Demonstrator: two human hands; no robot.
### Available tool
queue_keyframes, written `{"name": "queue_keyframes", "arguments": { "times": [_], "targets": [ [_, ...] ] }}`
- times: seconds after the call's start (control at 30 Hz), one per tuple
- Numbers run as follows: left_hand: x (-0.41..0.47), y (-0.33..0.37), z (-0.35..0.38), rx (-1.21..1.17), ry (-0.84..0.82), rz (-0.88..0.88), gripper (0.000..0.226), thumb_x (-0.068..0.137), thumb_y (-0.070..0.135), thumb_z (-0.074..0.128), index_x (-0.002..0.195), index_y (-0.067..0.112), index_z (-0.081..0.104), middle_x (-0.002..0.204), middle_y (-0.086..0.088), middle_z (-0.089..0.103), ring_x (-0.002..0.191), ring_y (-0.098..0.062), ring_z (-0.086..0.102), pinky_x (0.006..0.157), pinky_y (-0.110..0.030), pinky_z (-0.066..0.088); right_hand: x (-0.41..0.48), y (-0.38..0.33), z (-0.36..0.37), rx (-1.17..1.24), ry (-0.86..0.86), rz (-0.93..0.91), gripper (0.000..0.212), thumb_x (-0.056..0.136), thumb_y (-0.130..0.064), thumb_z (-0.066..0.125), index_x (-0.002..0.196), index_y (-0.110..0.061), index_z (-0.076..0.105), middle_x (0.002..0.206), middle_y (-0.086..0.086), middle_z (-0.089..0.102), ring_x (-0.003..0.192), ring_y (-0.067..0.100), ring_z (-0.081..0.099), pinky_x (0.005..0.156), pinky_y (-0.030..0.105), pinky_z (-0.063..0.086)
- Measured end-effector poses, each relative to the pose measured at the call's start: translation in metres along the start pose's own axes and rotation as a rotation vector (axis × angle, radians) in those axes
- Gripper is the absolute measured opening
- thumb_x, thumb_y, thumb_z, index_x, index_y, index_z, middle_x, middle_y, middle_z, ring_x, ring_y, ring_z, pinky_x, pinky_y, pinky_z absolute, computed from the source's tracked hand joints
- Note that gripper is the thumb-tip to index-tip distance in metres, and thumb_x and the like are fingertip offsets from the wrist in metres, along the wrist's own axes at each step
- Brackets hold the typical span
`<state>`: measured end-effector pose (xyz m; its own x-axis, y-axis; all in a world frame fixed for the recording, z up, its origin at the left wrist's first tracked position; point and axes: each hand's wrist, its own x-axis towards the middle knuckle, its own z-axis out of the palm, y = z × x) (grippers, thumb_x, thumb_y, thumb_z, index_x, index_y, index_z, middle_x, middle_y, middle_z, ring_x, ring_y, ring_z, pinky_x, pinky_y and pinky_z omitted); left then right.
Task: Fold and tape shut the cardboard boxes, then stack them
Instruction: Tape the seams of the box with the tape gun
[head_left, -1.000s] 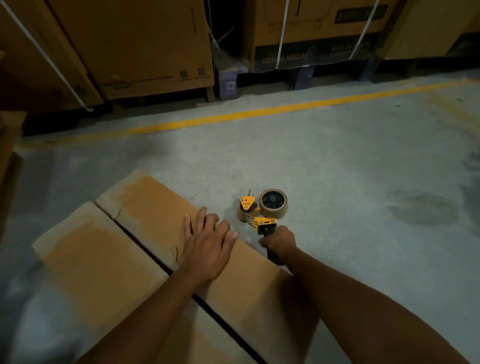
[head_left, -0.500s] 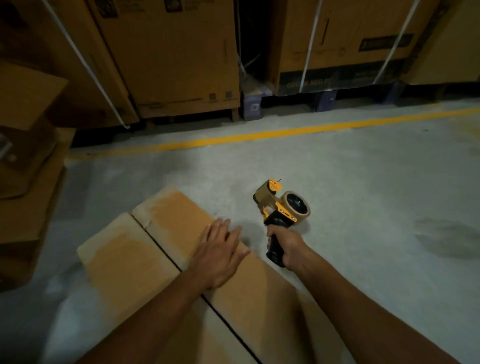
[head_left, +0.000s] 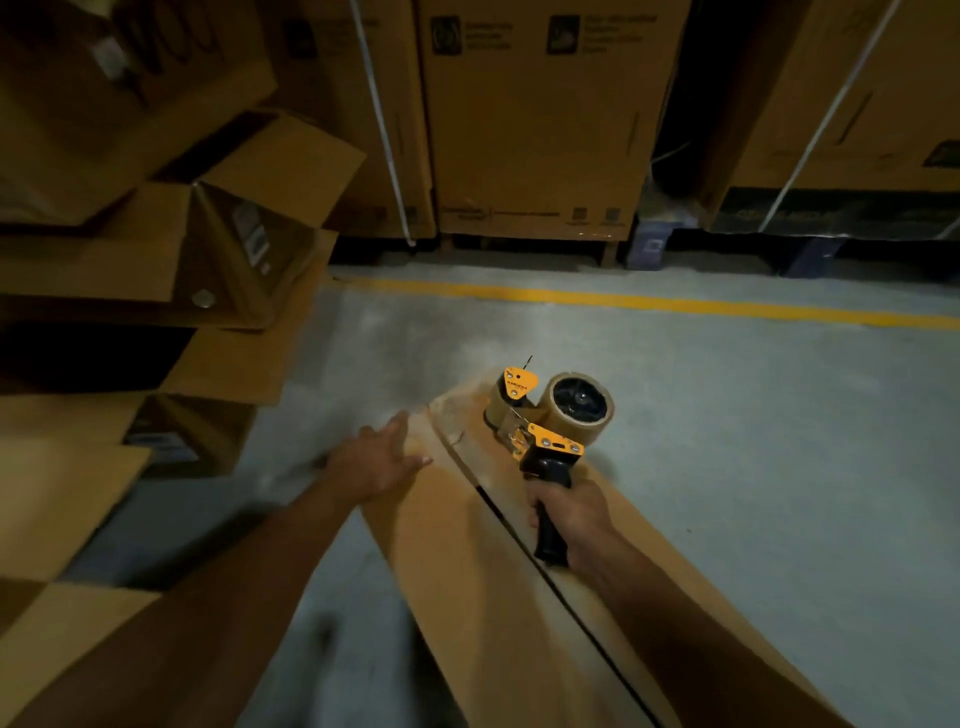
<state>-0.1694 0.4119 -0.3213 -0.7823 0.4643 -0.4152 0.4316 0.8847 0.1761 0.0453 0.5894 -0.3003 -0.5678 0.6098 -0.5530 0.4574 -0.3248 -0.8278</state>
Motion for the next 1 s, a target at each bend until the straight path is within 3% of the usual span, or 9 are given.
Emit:
{"name": "queue_keyframes", "arguments": {
  "times": [0.2,0.4,0.5,0.57,0.6,0.7,0.77,0.87,1.0],
  "targets": [
    [-0.079,0.059,0.039,-0.093,0.062,-0.187,0.087,0.088,0.077,0.039,0.155,0.033,0.004,0.141,-0.021,0.043,0.123,-0.042,0.049,0.093,-0.046,0.047,-0.026,-0.005,-0.030,-0.248,0.011,-0.074,0.020,0.077,-0.012,0.073,0.094,-0.014,0.063,0.086,0.011,0.068,0.082,0.028,0.062,0.074,0.041,0.054],
    [-0.162,0.114,0.079,-0.158,-0.039,-0.277,0.086,0.096,0.068,0.031,0.158,0.020,-0.004,0.152,-0.022,0.031,0.133,-0.043,0.041,0.106,-0.055,0.035,-0.075,-0.003,-0.093,-0.457,0.013,-0.154,0.012,0.078,-0.009,0.075,0.080,-0.014,0.065,0.075,0.014,0.071,0.063,0.025,0.065,0.073,0.044,0.058],
    [-0.183,0.121,0.067,-0.156,0.115,-0.229,0.071,0.098,0.057,0.040,0.152,0.014,0.022,0.149,-0.018,0.032,0.136,-0.039,0.033,0.106,-0.059,0.032,-0.104,0.000,-0.115,-0.550,-0.013,-0.197,0.015,0.076,-0.008,0.075,0.079,-0.015,0.062,0.075,0.016,0.070,0.061,0.025,0.065,0.067,0.042,0.057],
    [-0.198,0.126,0.051,-0.545,0.250,-0.145,0.050,0.102,0.046,0.043,0.134,0.007,0.046,0.131,-0.018,0.051,0.119,-0.036,0.051,0.091,-0.044,0.046,-0.125,0.000,-0.126,-0.591,-0.027,-0.240,0.015,0.076,-0.008,0.075,0.084,-0.012,0.062,0.073,0.014,0.071,0.059,0.023,0.066,0.062,0.039,0.056],
    [-0.207,0.130,0.040,-0.882,0.177,-0.173,0.049,0.103,0.046,0.043,0.124,0.003,0.052,0.120,-0.019,0.059,0.103,-0.035,0.060,0.078,-0.040,0.051,-0.135,0.001,-0.130,-0.587,-0.038,-0.254,0.017,0.077,-0.007,0.074,0.088,-0.010,0.062,0.071,0.012,0.071,0.056,0.021,0.066,0.057,0.035,0.055],
    [-0.236,0.138,0.011,-1.760,-0.337,-0.381,0.067,0.097,0.063,0.044,0.106,-0.003,0.052,0.103,-0.027,0.062,0.083,-0.038,0.065,0.056,-0.041,0.059,-0.169,-0.002,-0.136,-0.581,-0.084,-0.281,0.022,0.081,-0.002,0.071,0.100,-0.007,0.060,0.070,0.007,0.068,0.052,0.015,0.067,0.053,0.028,0.054],
    [-0.243,0.139,0.006,-1.899,-0.486,-0.394,0.068,0.095,0.060,0.052,0.112,-0.006,0.052,0.106,-0.029,0.063,0.085,-0.040,0.069,0.055,-0.042,0.062,-0.177,-0.003,-0.139,-0.605,-0.107,-0.295,0.024,0.082,0.000,0.071,0.101,-0.007,0.059,0.074,0.008,0.068,0.056,0.019,0.070,0.059,0.034,0.059],
    [-0.279,0.130,-0.003,-1.947,-0.495,-0.299,0.044,0.100,0.029,0.056,0.125,-0.007,0.054,0.097,-0.027,0.066,0.069,-0.036,0.073,0.050,-0.033,0.060,-0.217,-0.010,-0.144,-0.635,-0.119,-0.359,0.029,0.082,0.000,0.072,0.106,-0.007,0.058,0.078,0.010,0.069,0.059,0.023,0.071,0.059,0.035,0.061],
    [-0.315,0.118,-0.013,-1.798,-0.434,-0.192,0.021,0.100,-0.005,0.046,0.116,-0.013,0.057,0.085,-0.024,0.068,0.064,-0.029,0.074,0.052,-0.025,0.059,-0.253,-0.018,-0.151,-0.660,-0.135,-0.432,0.032,0.080,0.002,0.077,0.100,-0.015,0.057,0.092,0.015,0.068,0.068,0.030,0.073,0.063,0.041,0.063]
  ]
}}
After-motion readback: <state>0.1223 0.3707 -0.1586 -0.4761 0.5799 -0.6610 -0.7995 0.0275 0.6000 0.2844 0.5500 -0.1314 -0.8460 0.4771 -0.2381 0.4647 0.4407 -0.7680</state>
